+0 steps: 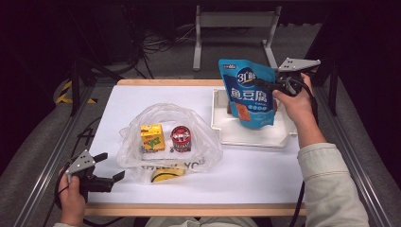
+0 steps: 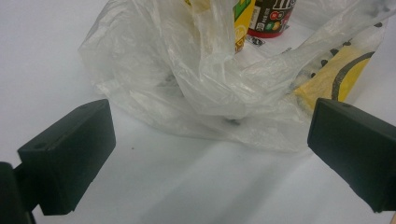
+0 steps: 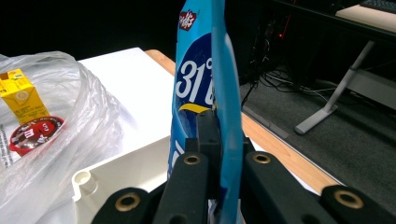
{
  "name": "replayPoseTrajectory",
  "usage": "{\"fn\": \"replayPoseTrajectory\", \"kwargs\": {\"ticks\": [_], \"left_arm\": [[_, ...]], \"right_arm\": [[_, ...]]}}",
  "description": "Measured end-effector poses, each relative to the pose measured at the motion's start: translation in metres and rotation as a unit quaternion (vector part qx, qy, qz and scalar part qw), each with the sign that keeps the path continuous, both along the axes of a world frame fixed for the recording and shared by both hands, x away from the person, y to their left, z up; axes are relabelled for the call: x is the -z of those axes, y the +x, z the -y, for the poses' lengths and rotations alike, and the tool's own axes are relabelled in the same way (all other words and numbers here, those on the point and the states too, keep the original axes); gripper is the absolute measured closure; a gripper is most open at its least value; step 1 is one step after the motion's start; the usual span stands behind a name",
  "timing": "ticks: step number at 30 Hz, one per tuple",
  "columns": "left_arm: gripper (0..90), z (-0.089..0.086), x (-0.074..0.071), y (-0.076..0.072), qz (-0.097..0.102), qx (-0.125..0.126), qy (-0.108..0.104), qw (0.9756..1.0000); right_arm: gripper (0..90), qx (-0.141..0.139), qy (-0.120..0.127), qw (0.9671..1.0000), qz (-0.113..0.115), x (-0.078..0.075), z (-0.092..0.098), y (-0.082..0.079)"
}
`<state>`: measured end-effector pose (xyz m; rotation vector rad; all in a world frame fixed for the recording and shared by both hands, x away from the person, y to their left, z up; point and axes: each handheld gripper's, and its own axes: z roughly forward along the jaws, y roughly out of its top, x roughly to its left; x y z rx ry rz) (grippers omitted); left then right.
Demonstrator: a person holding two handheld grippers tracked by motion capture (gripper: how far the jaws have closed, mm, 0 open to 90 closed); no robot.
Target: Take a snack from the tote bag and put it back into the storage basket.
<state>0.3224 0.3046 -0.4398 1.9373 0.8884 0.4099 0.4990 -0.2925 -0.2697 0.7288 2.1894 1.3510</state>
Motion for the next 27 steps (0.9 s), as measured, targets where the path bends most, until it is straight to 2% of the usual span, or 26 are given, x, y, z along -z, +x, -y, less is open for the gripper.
{"fn": "replayPoseTrajectory", "kwargs": {"ticks": [9, 20, 23, 27], "left_arm": [[1.5, 0.000, 0.000, 0.000, -0.002, 0.000, -0.001, 1.0000], [1.5, 0.001, 0.000, 0.000, -0.001, 0.002, 0.000, 1.0000], [1.5, 0.001, 0.000, 0.000, -0.001, 0.003, 0.001, 1.0000], [1.5, 0.001, 0.000, 0.000, -0.002, 0.002, 0.001, 1.0000]], "right_arm": [[89.7, 0.000, -0.001, 1.0000, -0.006, 0.011, -0.001, 0.003], [88.8, -0.007, 0.006, 1.0000, 0.000, 0.015, 0.000, 0.004], [87.8, -0.011, 0.002, 0.9999, 0.006, 0.017, 0.002, 0.005], [85.4, -0.001, -0.010, 0.9999, 0.009, 0.017, 0.008, 0.005]]}}
